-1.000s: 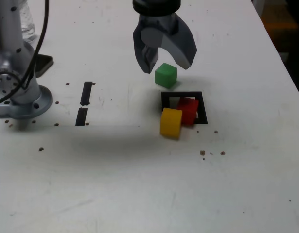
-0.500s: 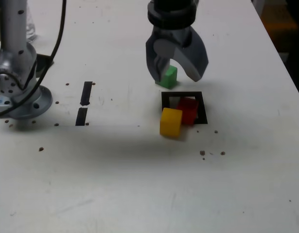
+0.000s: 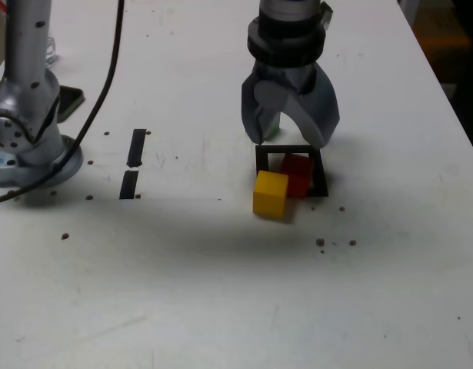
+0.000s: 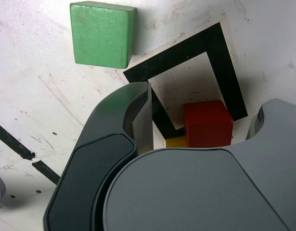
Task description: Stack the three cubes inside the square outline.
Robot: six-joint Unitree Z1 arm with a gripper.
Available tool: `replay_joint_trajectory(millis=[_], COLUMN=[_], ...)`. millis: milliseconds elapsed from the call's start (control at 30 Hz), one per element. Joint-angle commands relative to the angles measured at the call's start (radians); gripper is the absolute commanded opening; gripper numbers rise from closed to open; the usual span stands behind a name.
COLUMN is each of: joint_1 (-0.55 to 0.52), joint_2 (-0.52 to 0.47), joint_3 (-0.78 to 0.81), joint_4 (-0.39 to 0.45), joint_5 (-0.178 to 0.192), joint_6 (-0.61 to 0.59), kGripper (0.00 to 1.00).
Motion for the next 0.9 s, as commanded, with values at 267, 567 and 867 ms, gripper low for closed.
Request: replay_joint_trajectory(millis=[267,567,867], joint_1=[-0.044,-0.074,-0.082], joint_2=[0.036,0.066,0.094], joint_3=[-0.014,-0.025,-0.009], joint_4=[-0.006,-0.014,-0.043], joint_5=[0.005,0.005,0.004], joint_6=[-0.015,-0.037,-0.053], kGripper=[0.82,0.82,0.84])
